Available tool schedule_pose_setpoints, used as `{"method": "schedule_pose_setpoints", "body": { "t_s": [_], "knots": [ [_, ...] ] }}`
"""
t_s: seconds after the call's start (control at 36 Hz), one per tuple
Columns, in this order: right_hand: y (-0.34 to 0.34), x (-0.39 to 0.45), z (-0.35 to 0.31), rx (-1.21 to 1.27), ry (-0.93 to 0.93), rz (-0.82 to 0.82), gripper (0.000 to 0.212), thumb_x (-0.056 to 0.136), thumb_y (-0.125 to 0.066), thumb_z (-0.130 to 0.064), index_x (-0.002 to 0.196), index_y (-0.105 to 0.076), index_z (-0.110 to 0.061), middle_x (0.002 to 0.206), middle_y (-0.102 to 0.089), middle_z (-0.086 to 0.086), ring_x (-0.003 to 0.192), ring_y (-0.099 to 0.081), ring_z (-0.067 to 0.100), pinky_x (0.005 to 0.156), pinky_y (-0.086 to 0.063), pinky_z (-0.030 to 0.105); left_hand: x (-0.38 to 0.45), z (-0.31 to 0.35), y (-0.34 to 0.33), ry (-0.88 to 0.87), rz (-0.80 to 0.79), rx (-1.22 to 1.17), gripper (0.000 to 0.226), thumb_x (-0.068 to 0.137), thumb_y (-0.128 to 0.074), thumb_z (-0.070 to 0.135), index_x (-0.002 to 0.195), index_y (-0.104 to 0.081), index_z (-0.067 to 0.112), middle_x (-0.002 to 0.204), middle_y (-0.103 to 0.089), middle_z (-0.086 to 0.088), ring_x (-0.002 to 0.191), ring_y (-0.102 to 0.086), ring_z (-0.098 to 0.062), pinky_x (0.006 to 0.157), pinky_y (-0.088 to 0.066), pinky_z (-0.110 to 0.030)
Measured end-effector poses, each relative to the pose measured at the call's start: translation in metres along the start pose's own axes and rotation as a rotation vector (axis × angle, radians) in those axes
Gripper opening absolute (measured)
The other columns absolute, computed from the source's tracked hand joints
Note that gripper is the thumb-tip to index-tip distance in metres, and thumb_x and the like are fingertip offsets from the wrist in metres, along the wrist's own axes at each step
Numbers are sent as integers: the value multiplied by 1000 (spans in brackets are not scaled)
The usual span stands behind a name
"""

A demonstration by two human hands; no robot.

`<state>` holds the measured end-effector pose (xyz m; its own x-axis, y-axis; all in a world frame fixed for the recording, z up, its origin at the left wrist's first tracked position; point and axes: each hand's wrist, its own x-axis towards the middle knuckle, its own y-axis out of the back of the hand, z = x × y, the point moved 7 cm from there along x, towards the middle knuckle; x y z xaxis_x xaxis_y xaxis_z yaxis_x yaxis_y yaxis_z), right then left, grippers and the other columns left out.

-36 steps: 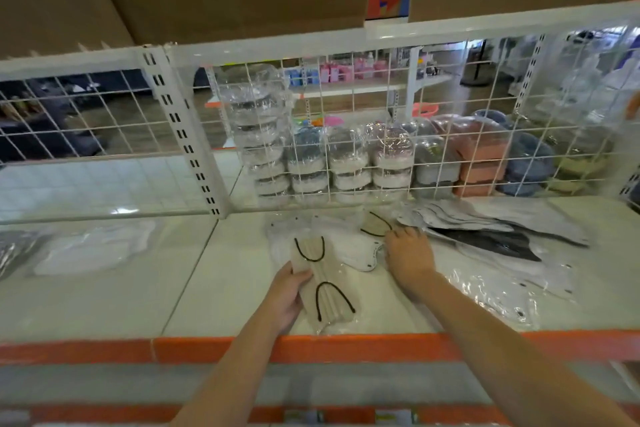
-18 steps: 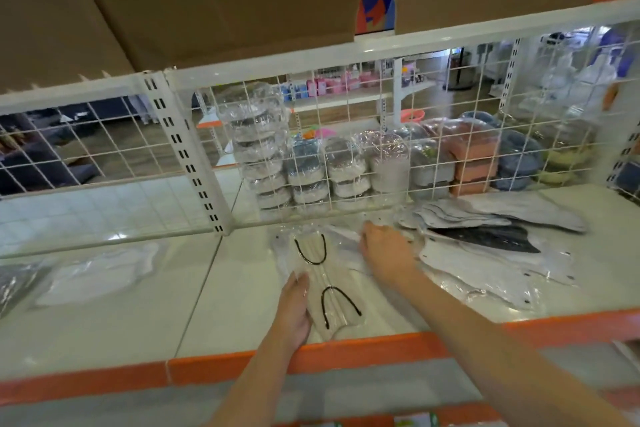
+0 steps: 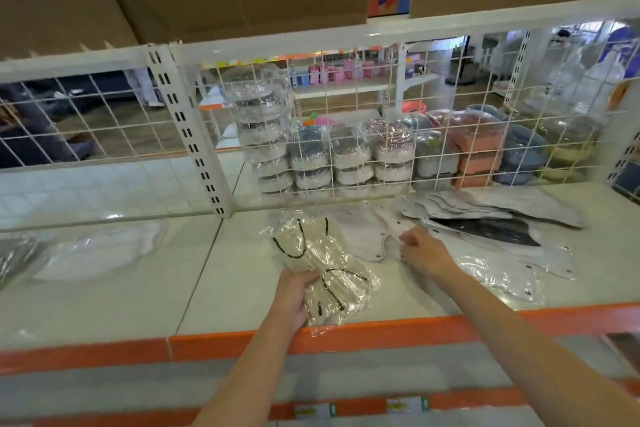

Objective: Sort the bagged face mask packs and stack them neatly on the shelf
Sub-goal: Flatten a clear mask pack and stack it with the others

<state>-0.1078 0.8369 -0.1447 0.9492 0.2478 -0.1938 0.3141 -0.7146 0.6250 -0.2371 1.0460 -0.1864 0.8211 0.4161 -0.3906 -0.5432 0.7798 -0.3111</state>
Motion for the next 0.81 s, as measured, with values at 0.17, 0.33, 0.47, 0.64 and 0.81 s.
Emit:
{"method": "schedule_pose_setpoints", "body": {
  "t_s": [0.17, 0.33, 0.47, 0.64, 0.81],
  "knots": [
    [18, 6, 18, -183, -9, 13, 39, 90, -53, -15, 129, -48, -12, 127, -56, 11, 118, -51, 26, 93, -38, 29, 3, -1, 1, -25, -39, 22, 46, 75, -59, -20, 118, -49, -7, 102, -64, -27, 90, -64, -38, 83, -52, -50],
    [-18, -20, -17, -212, 183, -179, 34, 87, -55, -53, 104, -59, -24, 97, -61, -10, 90, -55, 9, 71, -40, 16, 1, 5, -9, -102, -137, -13, 47, 75, -56, -24, 111, -55, 6, 102, -68, -18, 87, -69, -26, 69, -57, -34],
    [-50, -33, -37, -74, 285, -274, 34, 86, -66, -23, 62, -43, -18, 60, -45, -5, 52, -42, 6, 53, -34, 19, -3, 7, -11, -112, -160, -47, 34, 79, -56, -18, 102, -56, 7, 81, -74, -7, 73, -71, -16, 63, -58, -28],
    [4, -18, -45, 545, 241, 88, 29, 91, -57, -1, 68, -42, -10, 59, -50, 9, 38, -55, 4, 37, -38, 14, -1, 6, -10, -72, -178, -159, 25, 93, -46, -2, 112, -60, 8, 96, -73, -7, 86, -70, -19, 83, -54, -36],
    [-5, -13, -37, 438, 256, -86, 34, 89, -60, -2, 64, -39, -11, 54, -42, 1, 46, -55, 9, 45, -39, 18, 3, 5, -20, 30, -180, -199, 56, 83, -54, 40, 127, -53, 5, 116, -59, -19, 120, -54, -34, 102, -43, -46]
  ]
}}
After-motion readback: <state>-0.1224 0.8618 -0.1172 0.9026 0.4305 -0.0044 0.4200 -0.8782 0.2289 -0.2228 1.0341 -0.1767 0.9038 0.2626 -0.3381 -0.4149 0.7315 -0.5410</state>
